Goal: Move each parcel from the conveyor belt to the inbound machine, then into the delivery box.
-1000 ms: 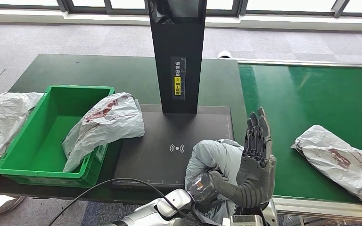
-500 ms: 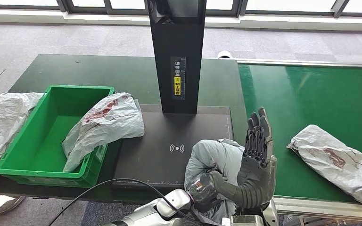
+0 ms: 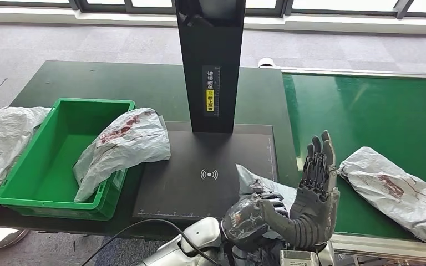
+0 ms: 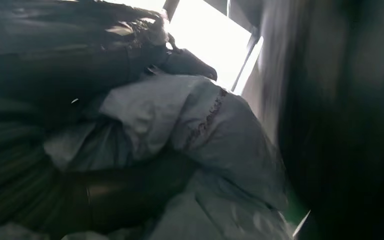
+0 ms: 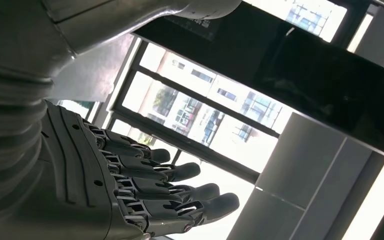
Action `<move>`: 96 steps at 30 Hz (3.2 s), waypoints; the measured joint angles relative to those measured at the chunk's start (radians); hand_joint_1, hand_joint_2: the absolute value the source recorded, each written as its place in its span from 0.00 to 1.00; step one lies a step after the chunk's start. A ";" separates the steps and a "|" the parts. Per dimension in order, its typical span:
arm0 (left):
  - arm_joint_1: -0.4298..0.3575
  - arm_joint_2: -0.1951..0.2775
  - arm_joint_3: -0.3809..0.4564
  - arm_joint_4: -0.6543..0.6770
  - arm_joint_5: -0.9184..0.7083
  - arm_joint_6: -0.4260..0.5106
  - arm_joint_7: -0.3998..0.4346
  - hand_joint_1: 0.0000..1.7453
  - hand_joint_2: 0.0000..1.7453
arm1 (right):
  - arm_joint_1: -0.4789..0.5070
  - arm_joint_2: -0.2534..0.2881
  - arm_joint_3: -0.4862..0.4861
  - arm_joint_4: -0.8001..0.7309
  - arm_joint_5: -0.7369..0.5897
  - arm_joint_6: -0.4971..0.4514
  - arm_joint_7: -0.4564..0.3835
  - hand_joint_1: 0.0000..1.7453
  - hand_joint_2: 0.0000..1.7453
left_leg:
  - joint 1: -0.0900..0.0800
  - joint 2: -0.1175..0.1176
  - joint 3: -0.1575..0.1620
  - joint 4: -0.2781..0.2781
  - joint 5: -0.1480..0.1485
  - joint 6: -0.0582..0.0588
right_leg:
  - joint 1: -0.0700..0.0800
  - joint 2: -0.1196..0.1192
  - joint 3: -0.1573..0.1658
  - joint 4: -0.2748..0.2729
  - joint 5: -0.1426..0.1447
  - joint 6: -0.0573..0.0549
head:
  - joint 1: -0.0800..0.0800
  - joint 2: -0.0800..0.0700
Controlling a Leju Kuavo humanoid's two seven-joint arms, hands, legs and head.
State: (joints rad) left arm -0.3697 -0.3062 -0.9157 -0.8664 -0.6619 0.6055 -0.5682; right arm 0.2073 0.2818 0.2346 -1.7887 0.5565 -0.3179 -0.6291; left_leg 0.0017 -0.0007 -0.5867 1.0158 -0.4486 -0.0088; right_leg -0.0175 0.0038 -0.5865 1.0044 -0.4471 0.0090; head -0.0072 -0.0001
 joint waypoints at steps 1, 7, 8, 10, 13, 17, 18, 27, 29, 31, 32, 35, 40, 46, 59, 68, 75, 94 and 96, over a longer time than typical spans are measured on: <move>0.039 0.010 0.116 -0.094 -0.005 -0.020 -0.015 1.00 1.00 | 0.003 0.002 -0.009 -0.004 0.000 0.003 -0.002 0.00 1.00 | 0.000 0.005 0.000 0.000 -0.001 -0.002 | 0.000 0.005 -0.002 0.000 0.001 -0.001 | 0.000 0.000; 0.170 0.006 0.612 -0.321 0.026 -0.019 -0.071 1.00 1.00 | 0.023 0.011 -0.043 -0.028 0.000 -0.001 -0.006 0.00 1.00 | 0.002 0.013 0.003 -0.001 -0.004 -0.002 | 0.002 0.013 -0.004 0.000 0.000 -0.002 | -0.001 0.000; 0.177 0.007 0.629 -0.337 0.032 -0.013 -0.085 1.00 1.00 | 0.026 0.012 -0.047 -0.031 0.000 -0.004 -0.006 0.00 1.00 | 0.002 0.010 0.001 -0.001 -0.003 -0.002 | 0.002 0.010 -0.004 0.000 0.000 -0.002 | -0.001 0.000; 0.189 0.008 0.651 -0.360 0.041 -0.006 -0.100 1.00 1.00 | 0.028 0.013 -0.049 -0.035 0.000 -0.007 -0.007 0.00 1.00 | 0.002 0.007 -0.001 -0.001 -0.002 -0.002 | 0.002 0.006 -0.004 0.000 0.000 -0.002 | 0.000 0.000; 0.200 0.009 0.684 -0.385 0.050 -0.001 -0.101 1.00 1.00 | 0.034 0.014 -0.052 -0.039 0.000 -0.008 -0.007 0.00 1.00 | 0.002 0.005 -0.002 -0.001 -0.001 -0.002 | 0.002 0.004 -0.004 0.000 0.000 -0.002 | 0.000 0.000; 0.206 0.009 0.699 -0.406 0.052 0.002 -0.102 1.00 1.00 | 0.035 0.015 -0.053 -0.042 0.000 -0.008 -0.007 0.00 1.00 | 0.002 0.000 -0.004 0.000 -0.001 -0.001 | 0.002 -0.001 -0.004 0.000 0.000 -0.002 | 0.000 0.000; 0.206 0.009 0.702 -0.409 0.052 0.002 -0.102 1.00 1.00 | 0.035 0.015 -0.053 -0.043 0.000 -0.008 -0.007 0.00 1.00 | 0.002 0.000 -0.004 0.000 -0.001 -0.001 | 0.002 -0.001 -0.004 0.000 0.000 -0.002 | 0.000 0.000; 0.209 0.009 0.711 -0.417 0.065 0.005 -0.114 1.00 1.00 | 0.036 0.016 -0.054 -0.045 0.000 -0.017 -0.009 0.00 1.00 | 0.002 0.000 -0.005 0.000 -0.001 -0.001 | 0.002 -0.001 -0.005 0.000 0.000 -0.002 | 0.000 0.000; 0.208 0.010 0.711 -0.412 0.087 0.015 -0.123 1.00 1.00 | 0.036 0.016 -0.054 -0.045 0.000 -0.032 -0.010 0.00 1.00 | 0.002 0.000 -0.005 0.000 -0.001 -0.001 | 0.002 -0.001 -0.005 0.000 0.000 -0.002 | 0.000 0.000; 0.207 0.011 0.711 -0.407 0.112 0.030 -0.127 1.00 1.00 | 0.036 0.016 -0.054 -0.045 0.000 -0.050 -0.011 0.00 1.00 | 0.002 0.001 -0.005 0.000 -0.001 -0.001 | 0.002 -0.001 -0.005 0.000 0.000 -0.002 | 0.000 0.000; 0.207 0.012 0.711 -0.404 0.123 0.037 -0.128 1.00 1.00 | 0.037 0.016 -0.054 -0.045 0.000 -0.057 -0.011 0.00 1.00 | 0.002 0.001 -0.005 0.000 -0.001 -0.001 | 0.002 -0.001 -0.005 0.000 0.000 -0.002 | 0.000 0.000; 0.209 0.013 0.711 -0.400 0.142 0.047 -0.131 1.00 1.00 | 0.037 0.016 -0.054 -0.045 -0.003 -0.071 -0.010 0.00 1.00 | 0.002 0.001 -0.005 0.000 -0.001 -0.001 | 0.002 -0.001 -0.005 0.000 0.000 -0.002 | -0.001 0.000; 0.212 0.014 0.711 -0.396 0.151 0.039 -0.132 1.00 1.00 | 0.039 0.016 -0.054 -0.045 -0.003 -0.085 -0.008 0.00 1.00 | 0.002 0.001 -0.005 0.000 -0.001 -0.001 | 0.002 -0.001 -0.005 0.000 0.000 -0.002 | -0.001 0.000; 0.212 0.019 0.711 -0.392 0.109 0.059 -0.114 1.00 1.00 | 0.043 0.017 -0.053 -0.045 -0.011 -0.110 -0.005 0.00 1.00 | 0.002 0.001 -0.005 0.000 -0.001 -0.001 | 0.002 -0.001 -0.005 0.000 0.000 -0.002 | -0.001 0.000; 0.188 0.083 0.801 -0.656 -0.069 0.036 0.029 1.00 1.00 | 0.036 0.014 -0.051 -0.019 -0.090 -0.143 -0.034 0.00 1.00 | 0.002 0.000 -0.005 -0.001 -0.001 -0.002 | 0.002 -0.001 -0.005 0.000 -0.001 -0.002 | 0.000 0.000; 0.027 0.152 0.931 -0.628 0.114 -0.064 0.030 1.00 1.00 | 0.023 0.010 -0.046 0.025 -0.138 -0.207 -0.064 0.00 1.00 | 0.002 0.000 -0.005 0.000 0.001 -0.003 | 0.003 -0.001 -0.005 0.000 0.000 -0.002 | 0.000 0.000; -0.095 0.200 0.997 -0.588 0.125 -0.062 0.087 1.00 1.00 | 0.000 -0.015 0.012 0.084 -0.195 -0.309 -0.071 0.00 1.00 | 0.002 0.000 -0.005 0.000 0.001 -0.003 | 0.003 -0.001 -0.005 0.000 0.001 -0.003 | 0.000 0.000; -0.228 0.327 1.131 0.031 -0.050 0.000 0.150 0.77 1.00 | -0.042 -0.060 0.051 0.178 -0.224 -0.295 -0.071 0.00 1.00 | 0.002 0.000 -0.007 0.000 0.001 -0.003 | 0.002 0.000 -0.007 0.000 0.001 -0.003 | 0.000 0.000; -0.228 0.328 1.136 0.055 -0.040 0.003 0.150 0.27 0.75 | -0.050 -0.063 0.051 0.190 -0.234 -0.300 -0.071 0.00 1.00 | 0.002 0.000 -0.007 0.000 0.001 -0.003 | 0.002 0.000 -0.007 0.000 0.001 -0.003 | 0.000 0.000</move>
State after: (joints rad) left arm -0.5977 0.0214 0.2202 -0.8116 -0.7018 0.6089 -0.4182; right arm 0.1569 0.2191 0.2855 -1.5990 0.3227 -0.6174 -0.7004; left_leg 0.0039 -0.0008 -0.5938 1.0154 -0.4472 -0.0116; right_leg -0.0151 0.0037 -0.5935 1.0046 -0.4465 0.0063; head -0.0072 -0.0002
